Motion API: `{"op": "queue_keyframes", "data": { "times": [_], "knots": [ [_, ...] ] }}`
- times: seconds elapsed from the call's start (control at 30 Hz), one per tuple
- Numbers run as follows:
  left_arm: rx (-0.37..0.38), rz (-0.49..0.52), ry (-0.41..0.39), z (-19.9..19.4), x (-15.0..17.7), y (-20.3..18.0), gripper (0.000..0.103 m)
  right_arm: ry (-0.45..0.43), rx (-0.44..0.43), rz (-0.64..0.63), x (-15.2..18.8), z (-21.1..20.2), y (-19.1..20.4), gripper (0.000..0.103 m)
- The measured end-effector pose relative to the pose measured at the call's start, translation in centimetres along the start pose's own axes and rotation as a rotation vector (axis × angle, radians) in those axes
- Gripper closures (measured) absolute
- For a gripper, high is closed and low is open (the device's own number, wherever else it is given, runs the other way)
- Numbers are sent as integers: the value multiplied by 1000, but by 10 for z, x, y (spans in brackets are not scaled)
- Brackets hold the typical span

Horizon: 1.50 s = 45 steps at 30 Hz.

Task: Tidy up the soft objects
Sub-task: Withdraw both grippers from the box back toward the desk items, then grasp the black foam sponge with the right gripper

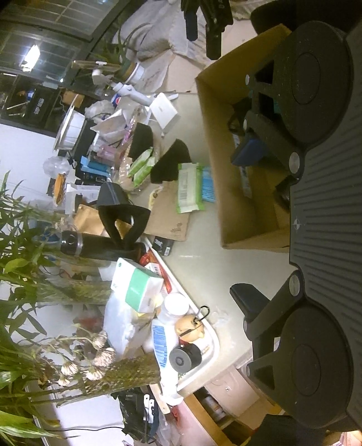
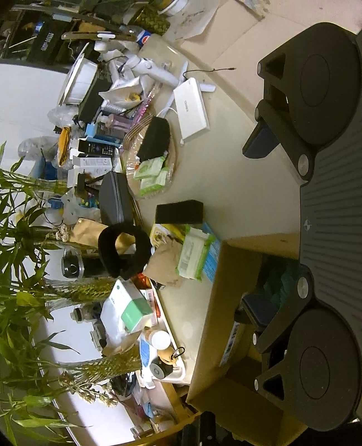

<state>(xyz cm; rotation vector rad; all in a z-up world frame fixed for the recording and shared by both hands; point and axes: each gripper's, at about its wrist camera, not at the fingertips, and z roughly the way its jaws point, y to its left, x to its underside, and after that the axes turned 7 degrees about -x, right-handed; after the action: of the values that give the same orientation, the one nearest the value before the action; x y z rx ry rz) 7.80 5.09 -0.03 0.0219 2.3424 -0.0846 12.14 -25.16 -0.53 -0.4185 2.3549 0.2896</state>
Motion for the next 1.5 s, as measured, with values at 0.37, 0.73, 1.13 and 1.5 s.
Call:
{"op": "queue_keyframes", "data": {
  "times": [0.37, 0.73, 1.13, 1.5],
  "knots": [
    [3, 72, -54, 11, -14, 4, 10, -39, -7, 46, -5, 16, -42, 0],
    [72, 157, -101, 24, -23, 9, 10, -61, -46, 113, -7, 52, -69, 0],
    [101, 121, -124, 47, -26, 24, 11, -97, -105, 111, -17, 90, -88, 0],
    [149, 66, -128, 67, -29, 38, 11, -129, -130, 76, -22, 134, -103, 8]
  ]
}}
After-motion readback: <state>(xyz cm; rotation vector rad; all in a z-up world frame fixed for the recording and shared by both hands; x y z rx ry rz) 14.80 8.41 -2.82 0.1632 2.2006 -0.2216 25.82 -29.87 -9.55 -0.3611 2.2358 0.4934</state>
